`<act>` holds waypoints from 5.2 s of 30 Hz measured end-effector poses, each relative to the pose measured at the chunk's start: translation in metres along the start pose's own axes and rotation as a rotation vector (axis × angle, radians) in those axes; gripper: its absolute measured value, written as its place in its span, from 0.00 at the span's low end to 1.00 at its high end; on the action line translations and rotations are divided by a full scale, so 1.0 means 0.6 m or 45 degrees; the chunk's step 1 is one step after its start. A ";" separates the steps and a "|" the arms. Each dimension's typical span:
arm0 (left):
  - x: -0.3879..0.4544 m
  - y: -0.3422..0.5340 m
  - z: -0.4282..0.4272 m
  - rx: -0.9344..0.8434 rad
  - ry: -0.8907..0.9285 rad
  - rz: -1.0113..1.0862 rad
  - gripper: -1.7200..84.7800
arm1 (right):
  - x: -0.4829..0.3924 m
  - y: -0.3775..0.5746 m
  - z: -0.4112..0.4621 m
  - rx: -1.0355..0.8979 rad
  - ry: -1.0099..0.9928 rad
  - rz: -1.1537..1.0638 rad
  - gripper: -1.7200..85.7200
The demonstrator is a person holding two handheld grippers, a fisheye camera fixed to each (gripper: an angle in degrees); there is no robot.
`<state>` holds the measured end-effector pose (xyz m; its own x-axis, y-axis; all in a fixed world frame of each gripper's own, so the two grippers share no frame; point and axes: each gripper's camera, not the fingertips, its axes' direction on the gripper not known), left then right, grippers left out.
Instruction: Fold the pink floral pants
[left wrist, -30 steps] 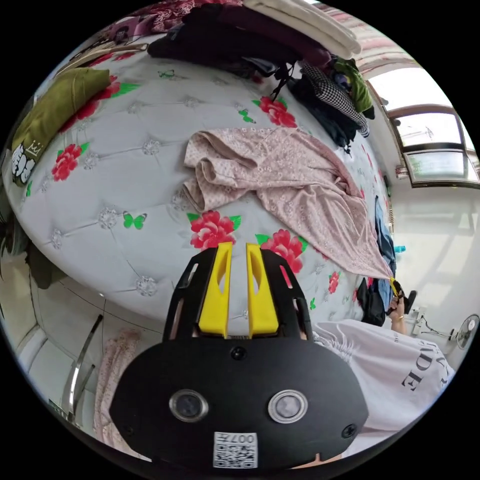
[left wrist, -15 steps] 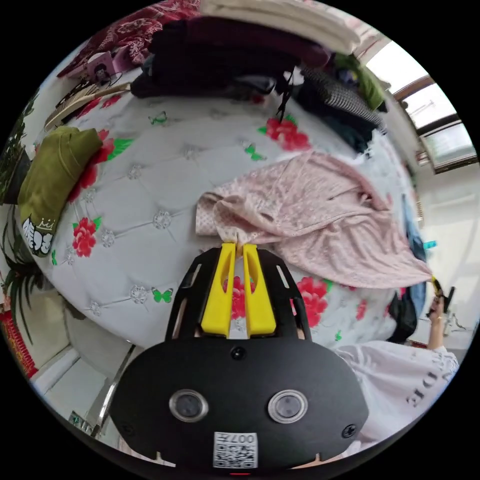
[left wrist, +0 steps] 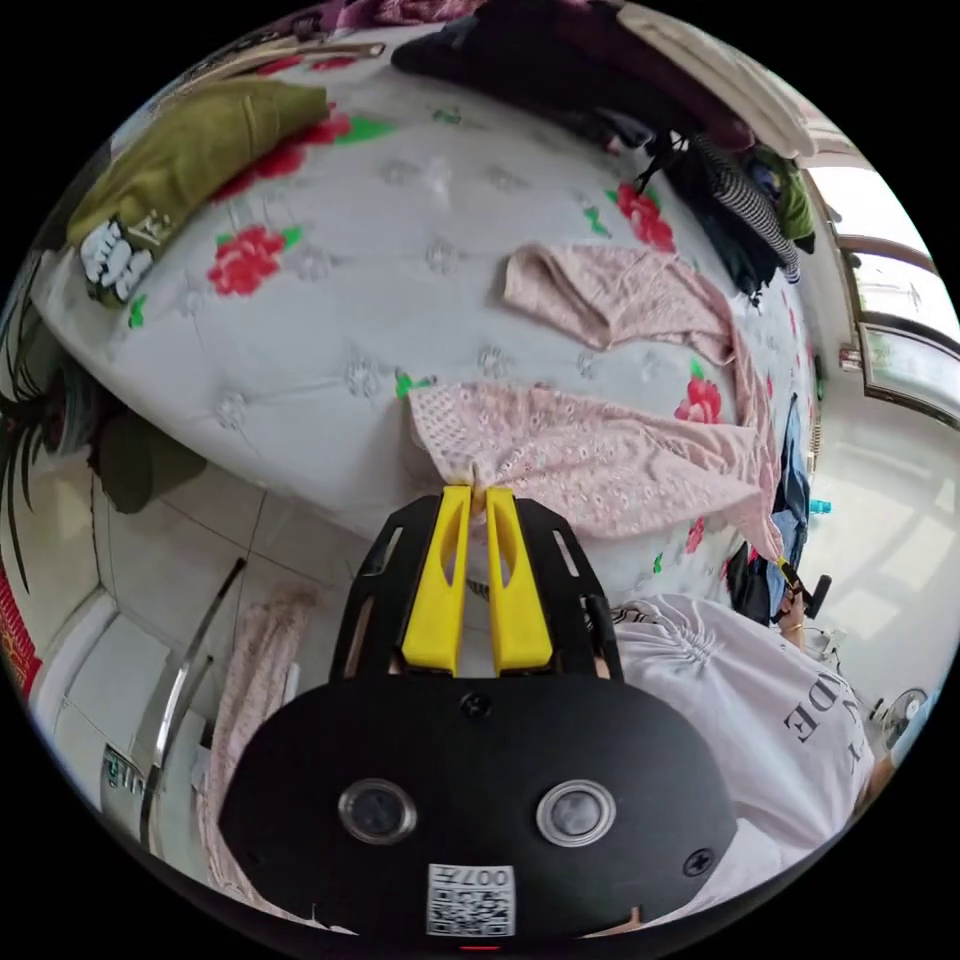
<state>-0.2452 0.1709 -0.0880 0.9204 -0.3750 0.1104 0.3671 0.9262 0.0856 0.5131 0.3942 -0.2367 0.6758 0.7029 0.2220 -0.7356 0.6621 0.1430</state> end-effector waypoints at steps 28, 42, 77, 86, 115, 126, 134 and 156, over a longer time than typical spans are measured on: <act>0.035 -0.007 -0.107 0.043 0.067 0.061 0.02 | -0.139 0.068 0.011 0.104 0.157 -0.167 0.02; 0.037 0.066 -0.005 -0.017 -0.237 0.026 0.09 | -0.135 0.149 0.115 -0.002 0.121 -0.109 0.07; 0.209 0.055 0.227 -0.057 -0.315 0.346 0.09 | -0.330 0.159 0.356 0.056 0.401 -0.155 0.06; 0.194 -0.034 0.129 0.156 -0.121 0.314 0.10 | -0.511 0.031 0.491 0.066 0.204 -0.406 0.06; 0.013 0.025 0.084 0.273 -0.090 0.005 0.04 | -0.584 -0.012 0.743 -0.593 -0.032 -0.920 0.04; 0.114 -0.070 0.053 0.398 -0.279 0.251 0.13 | -0.272 -0.188 0.605 -0.268 0.593 -0.314 0.06; 0.214 -0.223 0.180 -0.051 -0.561 0.438 0.09 | -0.235 -0.170 0.626 -0.418 0.564 -0.355 0.03; 0.307 -0.241 0.071 0.585 -0.303 0.481 0.12 | -0.110 -0.177 0.378 0.217 0.418 -0.063 0.06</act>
<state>-0.1345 -0.0335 -0.0379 0.9007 -0.0731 0.4283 -0.1205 0.9051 0.4078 0.5358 0.2185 -0.0476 0.6696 0.7351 -0.1064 -0.6800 0.6643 0.3105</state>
